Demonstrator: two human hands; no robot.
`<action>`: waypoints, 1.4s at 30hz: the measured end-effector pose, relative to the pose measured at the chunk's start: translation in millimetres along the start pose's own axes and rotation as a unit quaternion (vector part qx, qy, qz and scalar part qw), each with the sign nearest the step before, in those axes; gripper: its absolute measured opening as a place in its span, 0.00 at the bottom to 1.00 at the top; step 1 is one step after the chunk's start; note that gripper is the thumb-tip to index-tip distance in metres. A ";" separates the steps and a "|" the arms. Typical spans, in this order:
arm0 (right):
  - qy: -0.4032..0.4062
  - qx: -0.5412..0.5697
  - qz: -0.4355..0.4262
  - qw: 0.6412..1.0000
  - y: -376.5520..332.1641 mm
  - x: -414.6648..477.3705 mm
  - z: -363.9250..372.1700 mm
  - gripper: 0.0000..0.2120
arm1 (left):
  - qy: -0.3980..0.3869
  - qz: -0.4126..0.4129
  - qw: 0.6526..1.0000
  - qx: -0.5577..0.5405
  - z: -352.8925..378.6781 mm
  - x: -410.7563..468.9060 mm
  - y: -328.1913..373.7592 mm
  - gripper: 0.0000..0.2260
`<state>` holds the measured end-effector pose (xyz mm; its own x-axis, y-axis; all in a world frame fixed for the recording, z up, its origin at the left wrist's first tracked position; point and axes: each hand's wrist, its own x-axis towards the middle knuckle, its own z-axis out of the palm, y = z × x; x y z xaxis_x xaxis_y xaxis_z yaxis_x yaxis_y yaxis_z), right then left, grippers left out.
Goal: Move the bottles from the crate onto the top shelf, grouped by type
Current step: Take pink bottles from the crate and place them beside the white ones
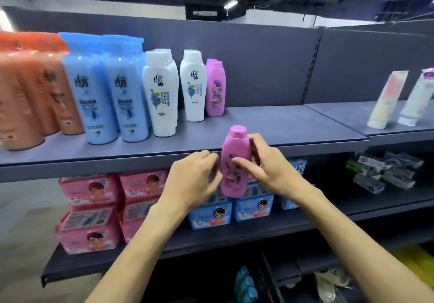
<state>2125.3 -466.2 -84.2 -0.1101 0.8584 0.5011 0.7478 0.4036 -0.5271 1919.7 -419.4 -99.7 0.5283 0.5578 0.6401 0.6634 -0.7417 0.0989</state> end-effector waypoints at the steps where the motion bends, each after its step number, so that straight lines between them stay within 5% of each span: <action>1: 0.008 0.005 -0.008 1.000 -3.3 5.8 -5.8 0.14 | 0.008 0.002 1.000 -0.002 -6.9 5.6 0.3 0.07; 10: 0.071 0.060 -0.038 0.995 -19.5 80.9 -47.3 0.17 | 0.056 0.018 0.998 0.017 -47.1 59.9 -3.9 0.06; 28: 0.044 0.072 0.035 0.996 36.4 143.2 -36.0 0.13 | 0.033 0.010 0.998 0.052 -32.8 96.5 -20.1 0.05; 42: -0.020 -0.064 0.067 0.996 53.7 139.6 -24.7 0.24 | 0.004 -0.083 0.995 0.057 16.2 123.6 -44.8 0.07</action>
<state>2166.3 -332.5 -25.6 -0.0274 0.9145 0.4036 0.8344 0.2432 -0.4946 1963.9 -311.1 -37.4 0.4021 0.6655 0.6288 0.7974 -0.5921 0.1167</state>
